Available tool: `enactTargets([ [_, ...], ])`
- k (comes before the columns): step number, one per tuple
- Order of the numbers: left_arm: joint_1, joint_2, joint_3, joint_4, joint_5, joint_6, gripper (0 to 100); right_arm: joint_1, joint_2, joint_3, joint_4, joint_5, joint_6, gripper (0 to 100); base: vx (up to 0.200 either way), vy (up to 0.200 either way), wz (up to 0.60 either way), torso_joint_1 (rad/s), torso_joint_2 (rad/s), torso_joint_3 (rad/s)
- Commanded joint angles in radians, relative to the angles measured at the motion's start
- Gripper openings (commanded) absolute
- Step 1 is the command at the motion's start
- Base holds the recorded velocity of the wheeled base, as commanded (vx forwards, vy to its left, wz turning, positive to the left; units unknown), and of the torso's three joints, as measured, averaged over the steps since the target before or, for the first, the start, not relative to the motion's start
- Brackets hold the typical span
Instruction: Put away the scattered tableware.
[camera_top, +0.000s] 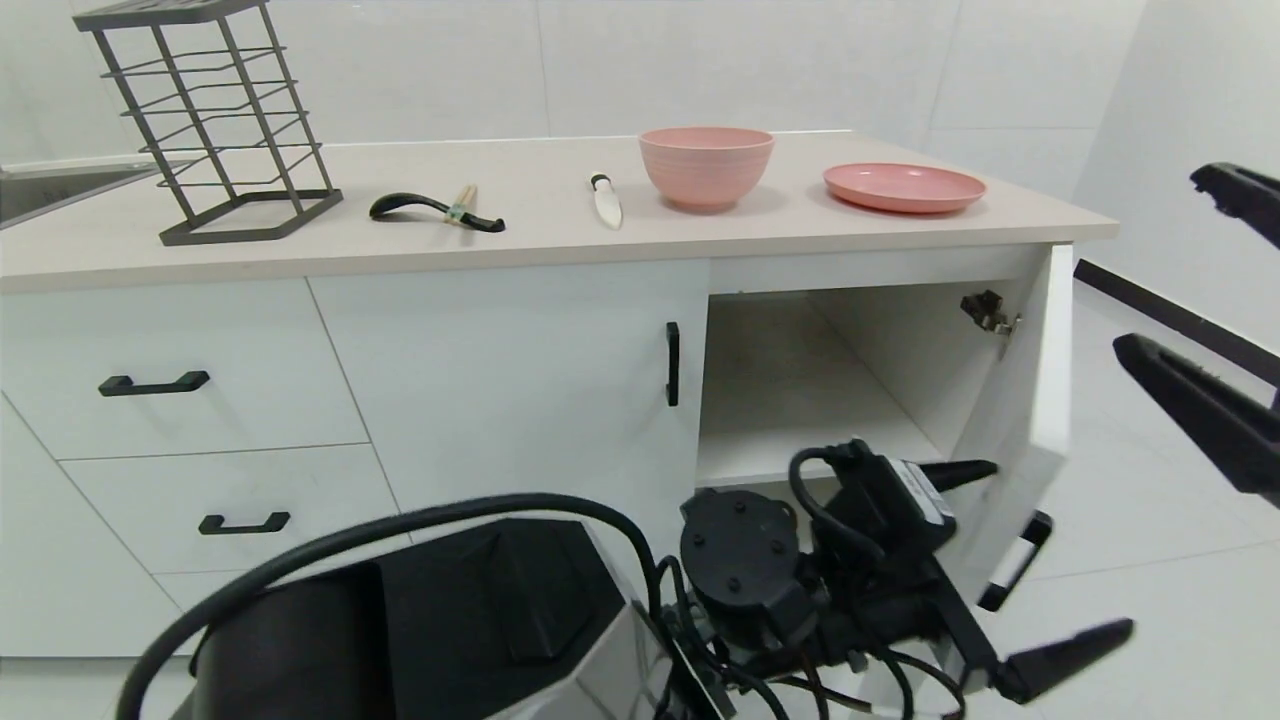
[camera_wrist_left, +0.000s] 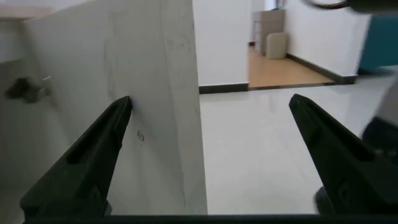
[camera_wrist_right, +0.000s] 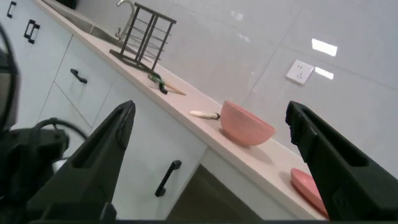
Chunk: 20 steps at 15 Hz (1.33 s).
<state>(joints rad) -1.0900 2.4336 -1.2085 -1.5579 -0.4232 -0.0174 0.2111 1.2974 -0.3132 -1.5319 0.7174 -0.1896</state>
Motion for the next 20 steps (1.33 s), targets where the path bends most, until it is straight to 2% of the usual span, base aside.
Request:
enactTargets([
  [1,-0.111,0.048,-0.115,0.048,0.006,-0.01,100,0.002,-0.021,-0.058,-0.001,-0.001,0.001,100,0.0,0.0,0.0,0.0,0.0,0.0],
  [2,-0.149,0.076,-0.157,0.076,0.007,-0.01,100,0.002,-0.033,-0.098,-0.001,-0.001,0.001,100,0.0,0.0,0.0,0.0,0.0,0.0],
  [4,-0.183,0.124,-0.174,0.073,0.007,-0.021,100,0.004,-0.067,-0.15,-0.001,-0.003,0.002,100,0.0,0.0,0.0,0.0,0.0,0.0],
  [5,-0.159,0.127,-0.155,0.052,0.011,-0.044,100,0.004,-0.086,-0.156,0.001,-0.003,0.001,100,0.0,0.0,0.0,0.0,0.0,0.0],
  [7,-0.022,0.087,-0.112,-0.013,0.012,-0.059,100,0.001,-0.118,-0.153,0.004,-0.001,0.001,100,0.0,0.0,0.0,0.0,0.0,0.0],
  [9,0.144,-0.057,0.052,-0.013,0.012,-0.053,100,-0.001,-0.127,-0.132,0.006,-0.003,0.001,100,0.0,0.0,0.0,0.0,0.0,0.0],
  [11,0.26,-0.294,0.277,-0.013,0.007,-0.053,100,-0.001,-0.127,-0.053,0.029,-0.004,0.001,100,0.0,0.0,0.0,0.0,0.0,0.0],
  [14,0.341,-0.657,0.593,-0.013,0.009,-0.052,100,-0.001,-0.125,0.08,0.056,-0.023,0.001,100,0.0,0.0,0.0,0.0,0.0,0.0],
  [15,0.363,-0.794,0.715,-0.013,0.011,-0.041,100,-0.002,-0.125,0.123,0.068,-0.024,0.001,100,0.0,0.0,0.0,0.0,0.0,0.0],
  [17,0.418,-0.976,0.859,-0.013,0.02,0.019,100,-0.009,-0.133,0.187,0.107,-0.044,0.002,100,0.0,0.0,0.0,0.0,0.0,0.0],
  [18,0.478,-1.128,0.955,-0.013,0.032,0.025,100,-0.009,-0.142,0.213,0.144,-0.061,0.002,100,0.0,0.0,0.0,0.0,0.0,0.0],
  [19,0.536,-1.231,1.001,0.004,0.034,0.025,100,-0.007,-0.147,0.215,0.165,-0.07,0.002,100,0.0,0.0,0.0,0.0,0.0,0.0],
  [20,0.688,-1.401,1.072,0.093,0.032,0.022,100,0.005,-0.144,0.207,0.184,-0.072,0.001,100,0.0,0.0,0.0,0.0,0.0,0.0],
])
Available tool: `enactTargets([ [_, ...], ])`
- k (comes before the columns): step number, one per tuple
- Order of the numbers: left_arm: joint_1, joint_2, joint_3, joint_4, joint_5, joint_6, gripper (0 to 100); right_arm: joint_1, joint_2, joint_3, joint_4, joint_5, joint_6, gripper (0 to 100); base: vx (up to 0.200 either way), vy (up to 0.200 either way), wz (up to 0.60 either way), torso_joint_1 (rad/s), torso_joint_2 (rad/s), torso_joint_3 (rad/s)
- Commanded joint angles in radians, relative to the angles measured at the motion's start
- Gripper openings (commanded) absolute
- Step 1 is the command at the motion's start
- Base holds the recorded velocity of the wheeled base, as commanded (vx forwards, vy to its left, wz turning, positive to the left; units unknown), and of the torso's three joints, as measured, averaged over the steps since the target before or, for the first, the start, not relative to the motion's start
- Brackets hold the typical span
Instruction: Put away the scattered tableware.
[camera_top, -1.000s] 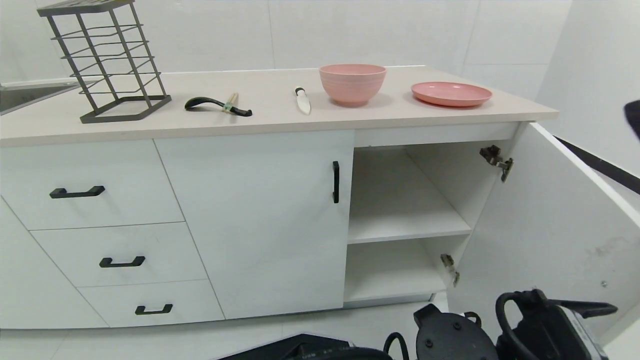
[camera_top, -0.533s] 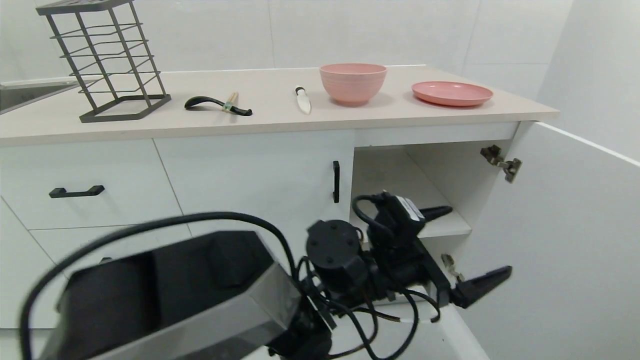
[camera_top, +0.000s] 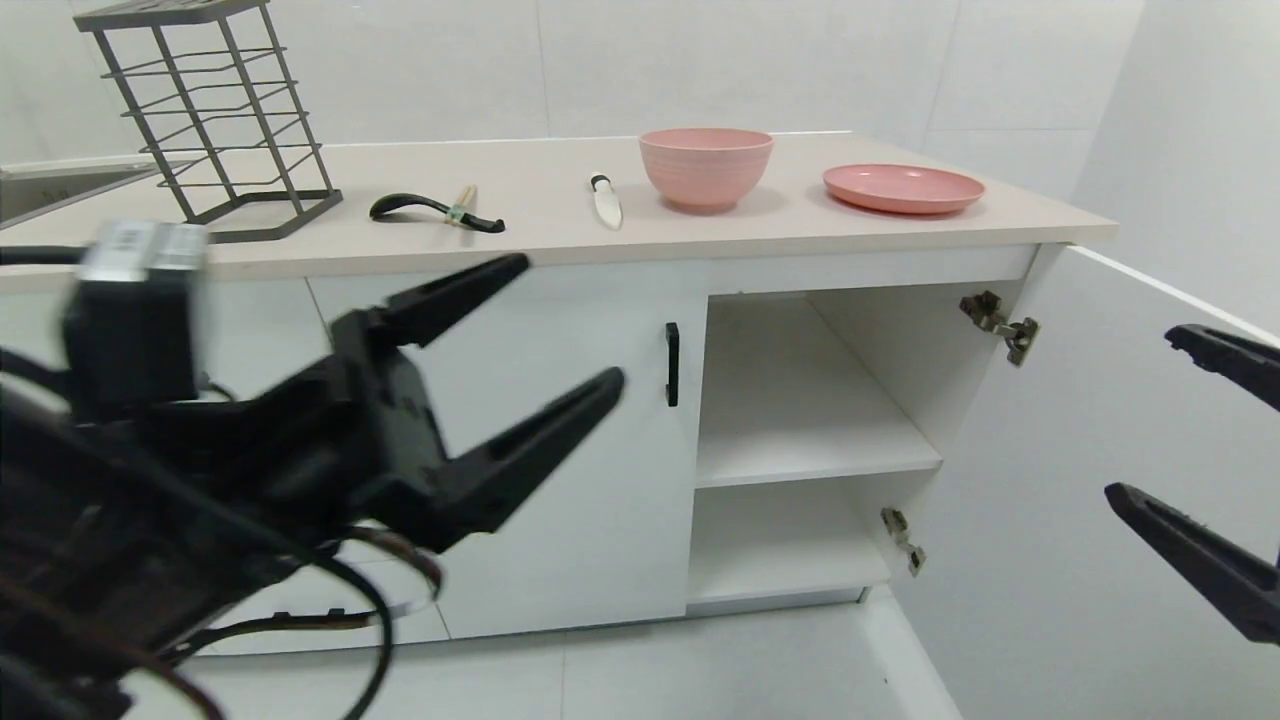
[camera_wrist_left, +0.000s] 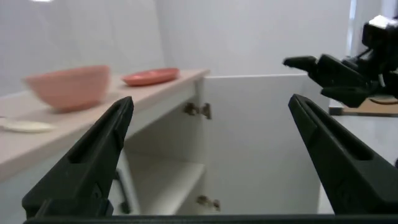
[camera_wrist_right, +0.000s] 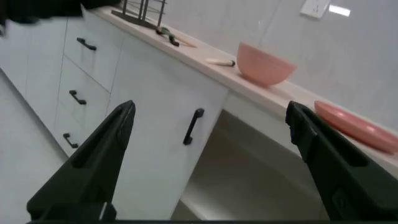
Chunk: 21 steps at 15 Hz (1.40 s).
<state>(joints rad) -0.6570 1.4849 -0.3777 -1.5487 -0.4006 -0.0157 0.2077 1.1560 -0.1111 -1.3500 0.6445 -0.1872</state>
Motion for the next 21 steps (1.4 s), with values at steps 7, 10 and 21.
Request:
enactTargets([
  [7,0.593,-1.419,0.352,0.912,0.002,-0.027,100,0.064,-0.004,0.041,0.0,-0.065,0.012,100,0.0,0.0,0.0,0.0,0.0,0.0],
  [10,0.603,-1.402,0.378,0.943,-0.009,-0.159,100,-0.099,-0.36,0.11,0.057,-0.092,0.124,100,0.0,0.0,0.0,0.0,0.0,0.0],
  [21,0.657,-1.485,0.378,1.512,0.375,0.071,100,-0.168,-1.079,0.111,0.993,-0.098,0.104,100,0.0,0.0,0.0,0.0,0.0,0.0],
])
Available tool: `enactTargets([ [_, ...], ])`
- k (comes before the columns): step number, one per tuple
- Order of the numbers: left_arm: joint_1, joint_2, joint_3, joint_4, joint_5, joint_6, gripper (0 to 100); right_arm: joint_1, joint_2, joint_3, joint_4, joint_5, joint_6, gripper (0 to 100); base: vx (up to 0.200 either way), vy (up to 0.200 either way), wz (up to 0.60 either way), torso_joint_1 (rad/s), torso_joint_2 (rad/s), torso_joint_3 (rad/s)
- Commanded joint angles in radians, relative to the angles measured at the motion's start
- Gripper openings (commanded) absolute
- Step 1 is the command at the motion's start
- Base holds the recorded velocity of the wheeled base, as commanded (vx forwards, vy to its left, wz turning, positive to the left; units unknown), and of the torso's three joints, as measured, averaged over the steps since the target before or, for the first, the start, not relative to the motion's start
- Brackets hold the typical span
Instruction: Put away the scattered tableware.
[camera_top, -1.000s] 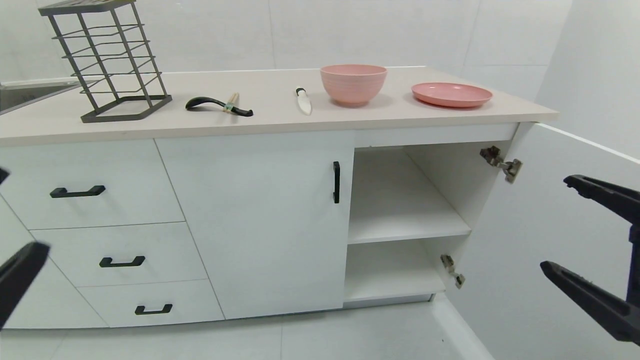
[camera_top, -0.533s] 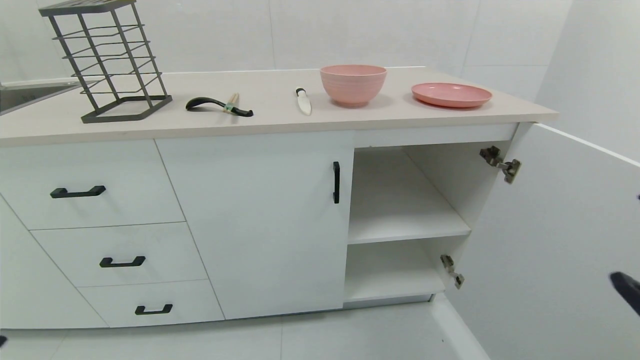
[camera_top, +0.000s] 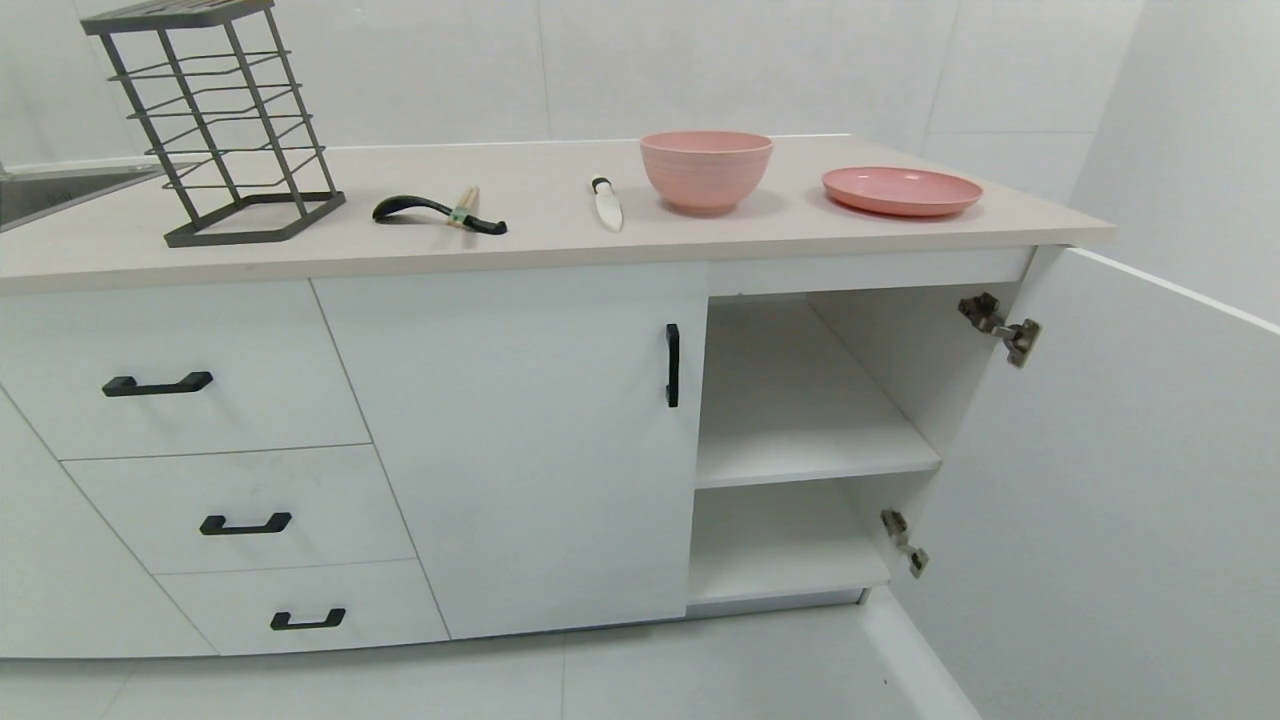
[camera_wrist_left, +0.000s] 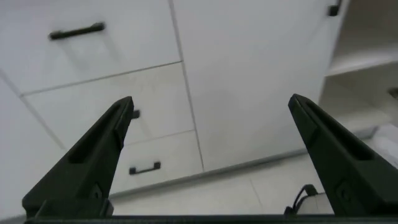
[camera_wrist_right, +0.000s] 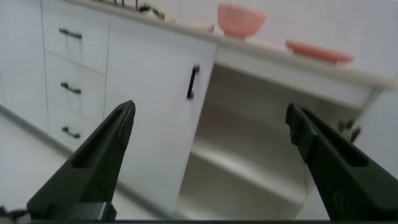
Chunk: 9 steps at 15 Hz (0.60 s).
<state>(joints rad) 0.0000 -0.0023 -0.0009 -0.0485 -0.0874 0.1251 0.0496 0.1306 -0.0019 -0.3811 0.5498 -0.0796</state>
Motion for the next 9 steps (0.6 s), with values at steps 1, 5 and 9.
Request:
enactTargets([
  [1,0.0,0.002,0.001,0.018,0.086,-0.088,100,-0.013,-0.054,0.002,0.045,-0.004,-0.002,100,0.0,0.0,0.0,0.0,0.0,0.0],
  [5,0.0,0.002,0.001,0.049,0.075,-0.104,100,-0.048,-0.12,0.002,0.174,0.018,-0.042,100,0.0,0.0,0.0,0.0,0.0,0.0],
  [9,0.0,0.002,0.001,0.049,0.075,-0.104,100,-0.05,-0.118,0.002,0.324,-0.269,0.044,100,0.0,0.0,0.0,0.0,0.0,0.0],
])
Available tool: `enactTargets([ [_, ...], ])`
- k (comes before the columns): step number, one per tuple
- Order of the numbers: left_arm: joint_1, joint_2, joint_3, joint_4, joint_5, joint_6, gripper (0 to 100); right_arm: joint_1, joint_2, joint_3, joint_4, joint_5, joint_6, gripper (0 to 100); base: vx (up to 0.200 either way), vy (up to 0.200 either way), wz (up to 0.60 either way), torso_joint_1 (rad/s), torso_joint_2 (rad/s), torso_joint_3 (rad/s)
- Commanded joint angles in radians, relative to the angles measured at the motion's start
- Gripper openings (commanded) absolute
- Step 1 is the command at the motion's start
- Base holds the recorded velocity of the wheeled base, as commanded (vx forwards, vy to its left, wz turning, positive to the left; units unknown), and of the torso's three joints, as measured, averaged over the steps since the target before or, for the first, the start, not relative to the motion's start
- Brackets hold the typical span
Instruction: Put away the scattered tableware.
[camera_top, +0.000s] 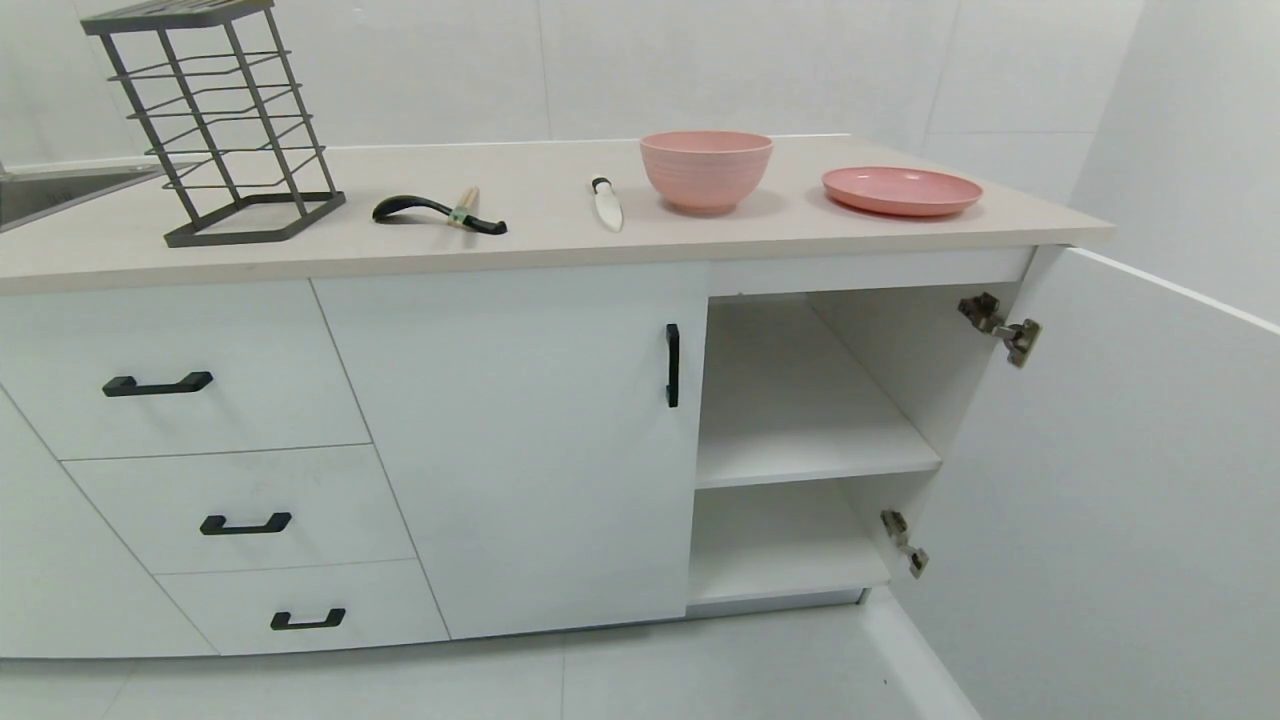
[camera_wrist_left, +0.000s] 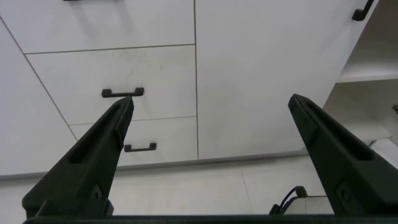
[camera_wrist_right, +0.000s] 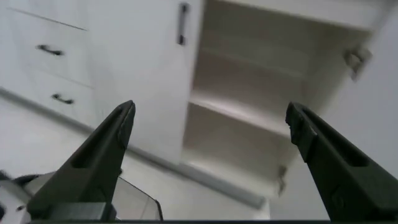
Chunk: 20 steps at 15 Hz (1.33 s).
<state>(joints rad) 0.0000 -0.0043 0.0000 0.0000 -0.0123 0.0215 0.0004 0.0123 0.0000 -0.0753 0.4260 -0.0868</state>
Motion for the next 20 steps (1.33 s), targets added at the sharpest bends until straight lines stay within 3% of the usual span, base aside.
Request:
enactTargets([
  [1,0.0,0.004,0.0,0.0,0.0,0.0,100,0.0,0.0,-0.002,0.025,-0.25,0.073,100,0.0,0.0,0.0,0.0,0.0,0.0],
  [3,0.0,0.004,0.0,0.0,0.0,-0.003,100,-0.002,0.0,-0.003,0.091,-0.475,0.09,100,0.0,0.0,0.0,0.0,0.0,0.0],
  [8,0.0,0.004,0.0,0.0,0.003,-0.008,100,0.0,0.0,-0.002,0.08,-0.427,0.088,100,0.0,0.0,0.0,0.0,0.0,0.0],
  [11,0.0,0.004,0.0,0.0,0.003,-0.009,100,0.0,0.0,-0.002,0.08,-0.424,0.09,100,0.0,-0.2,0.0,0.002,0.0,0.001],
  [17,0.0,0.004,0.0,0.002,0.002,-0.011,100,0.0,0.0,-0.002,0.08,-0.424,0.091,100,0.0,0.0,0.0,0.0,0.0,0.0],
  [20,0.0,0.004,0.0,0.002,0.002,-0.011,100,0.0,0.0,-0.002,0.08,-0.424,0.09,100,0.2,0.0,0.0,0.006,0.0,0.001],
])
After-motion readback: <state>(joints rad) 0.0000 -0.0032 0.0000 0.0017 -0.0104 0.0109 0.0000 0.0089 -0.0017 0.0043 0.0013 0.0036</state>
